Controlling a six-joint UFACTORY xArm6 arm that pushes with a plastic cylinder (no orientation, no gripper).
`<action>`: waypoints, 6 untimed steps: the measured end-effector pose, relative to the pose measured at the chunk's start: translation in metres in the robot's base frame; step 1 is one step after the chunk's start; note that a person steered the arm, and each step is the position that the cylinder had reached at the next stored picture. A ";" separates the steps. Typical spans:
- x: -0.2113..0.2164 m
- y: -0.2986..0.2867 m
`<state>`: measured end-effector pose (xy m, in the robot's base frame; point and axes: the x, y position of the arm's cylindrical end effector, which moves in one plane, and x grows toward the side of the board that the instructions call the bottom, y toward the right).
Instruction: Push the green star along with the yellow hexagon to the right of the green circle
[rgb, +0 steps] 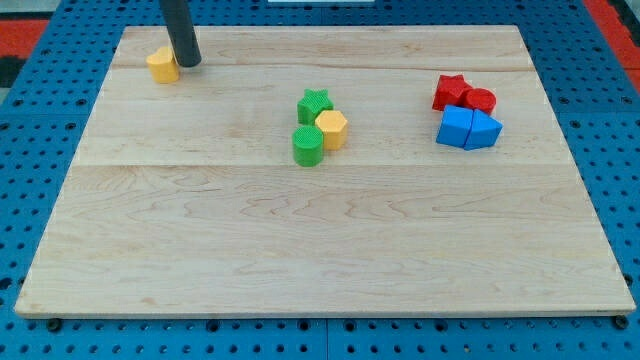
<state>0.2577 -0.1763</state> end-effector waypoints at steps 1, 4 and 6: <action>0.001 0.050; 0.081 0.142; 0.148 0.189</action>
